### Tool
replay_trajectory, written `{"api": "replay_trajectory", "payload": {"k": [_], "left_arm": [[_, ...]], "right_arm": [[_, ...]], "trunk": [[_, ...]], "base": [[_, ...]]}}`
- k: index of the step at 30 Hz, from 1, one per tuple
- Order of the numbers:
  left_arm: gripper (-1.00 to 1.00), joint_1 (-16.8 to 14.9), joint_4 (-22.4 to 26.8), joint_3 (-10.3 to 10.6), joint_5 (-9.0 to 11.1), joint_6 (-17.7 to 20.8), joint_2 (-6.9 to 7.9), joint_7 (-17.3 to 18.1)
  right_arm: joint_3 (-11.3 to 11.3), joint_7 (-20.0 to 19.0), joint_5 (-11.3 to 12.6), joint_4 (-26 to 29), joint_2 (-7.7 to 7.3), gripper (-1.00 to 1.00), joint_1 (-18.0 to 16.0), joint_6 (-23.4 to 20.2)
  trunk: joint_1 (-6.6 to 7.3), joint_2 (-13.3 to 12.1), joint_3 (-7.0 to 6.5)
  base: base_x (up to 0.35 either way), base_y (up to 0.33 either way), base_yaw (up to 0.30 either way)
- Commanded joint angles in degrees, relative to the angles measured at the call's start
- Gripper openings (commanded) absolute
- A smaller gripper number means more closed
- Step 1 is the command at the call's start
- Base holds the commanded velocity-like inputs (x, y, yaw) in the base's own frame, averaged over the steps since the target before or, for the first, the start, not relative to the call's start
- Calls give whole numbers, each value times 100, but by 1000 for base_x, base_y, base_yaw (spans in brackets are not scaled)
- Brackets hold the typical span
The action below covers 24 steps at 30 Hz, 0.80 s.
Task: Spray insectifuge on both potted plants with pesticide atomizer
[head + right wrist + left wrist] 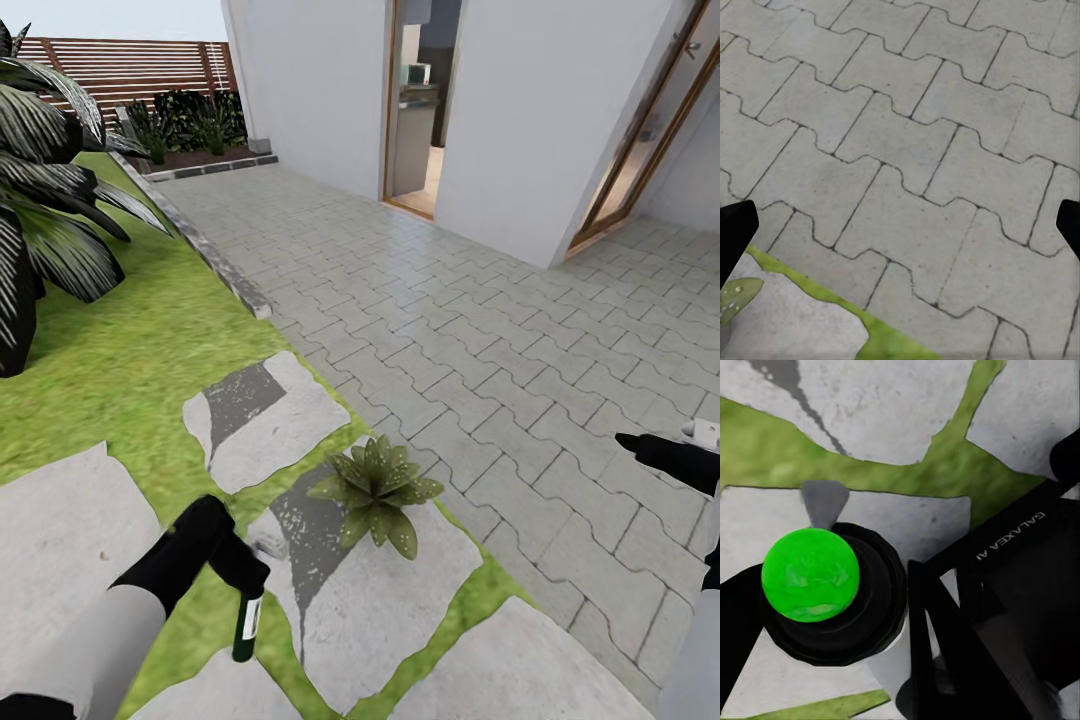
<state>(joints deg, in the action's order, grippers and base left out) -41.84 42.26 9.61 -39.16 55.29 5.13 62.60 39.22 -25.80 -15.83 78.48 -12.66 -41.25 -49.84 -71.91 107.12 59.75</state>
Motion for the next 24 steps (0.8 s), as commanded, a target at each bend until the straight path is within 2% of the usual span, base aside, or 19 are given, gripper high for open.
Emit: {"api": "replay_trajectory", "payload": {"k": [1,4,8,24], "left_arm": [[-100,101,220,-29,-59,18,1,59],[-100,251,612,-88,-59,10,-2,52],[-100,279,736,-110,-57,8,-8,57],[-100,281,749,-108,-57,8,-12,59]], "right_arm": [[7,-57,-60,7,1,100,-5,-17],[7,-57,-60,9,1,100,-5,-17],[7,-57,-60,10,1,100,-5,-17],[7,-63,-51,10,1,100,-5,-22]], "trunk": [[0,2,4],[0,2,4],[0,2,4],[0,2,-40]], "base": [[0,0,0],[0,0,0],[-52,0,0],[-318,0,0]]}}
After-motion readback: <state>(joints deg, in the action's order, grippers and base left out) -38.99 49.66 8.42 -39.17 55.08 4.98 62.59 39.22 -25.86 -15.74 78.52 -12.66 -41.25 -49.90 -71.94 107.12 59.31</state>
